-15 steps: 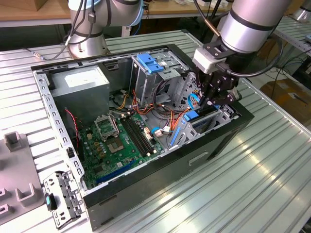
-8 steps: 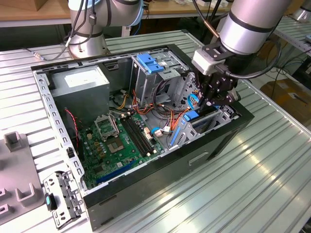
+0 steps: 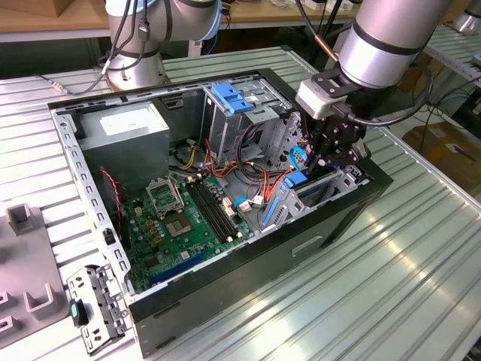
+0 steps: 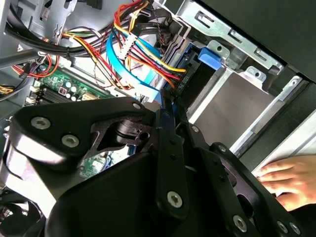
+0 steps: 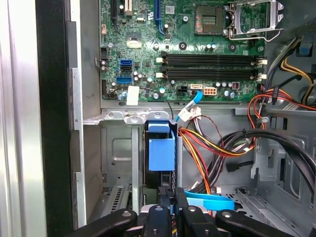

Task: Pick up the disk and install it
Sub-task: 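Insert the second disk wire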

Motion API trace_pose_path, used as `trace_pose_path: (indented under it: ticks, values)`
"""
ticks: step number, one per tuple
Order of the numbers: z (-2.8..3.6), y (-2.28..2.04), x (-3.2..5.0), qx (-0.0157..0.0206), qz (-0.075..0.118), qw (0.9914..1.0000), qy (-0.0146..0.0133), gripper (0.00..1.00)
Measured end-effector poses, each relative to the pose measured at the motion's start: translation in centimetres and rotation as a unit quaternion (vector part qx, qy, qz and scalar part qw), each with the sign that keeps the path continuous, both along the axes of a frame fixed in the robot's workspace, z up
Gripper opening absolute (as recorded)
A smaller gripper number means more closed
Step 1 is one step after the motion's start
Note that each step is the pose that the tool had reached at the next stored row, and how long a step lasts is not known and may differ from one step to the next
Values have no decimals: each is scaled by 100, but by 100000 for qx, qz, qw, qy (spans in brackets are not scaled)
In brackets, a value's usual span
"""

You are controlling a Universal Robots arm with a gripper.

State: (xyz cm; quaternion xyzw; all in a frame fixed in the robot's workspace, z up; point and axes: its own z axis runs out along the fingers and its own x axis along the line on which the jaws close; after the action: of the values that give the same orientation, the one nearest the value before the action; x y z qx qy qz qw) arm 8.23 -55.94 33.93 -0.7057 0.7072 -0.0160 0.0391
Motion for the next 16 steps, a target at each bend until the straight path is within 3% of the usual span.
trace_pose_path:
  ticks: [5,6,10,13,16]
  values:
    - [0,0,0,48,2,100000,-16,17]
    - [22,-1,0,60,3,100000,-17,24]
    - [167,0,0,21,-1,100000,-10,24]
    - [175,1,0,25,0,100000,-10,24]
    - [176,1,0,13,0,100000,-9,11]
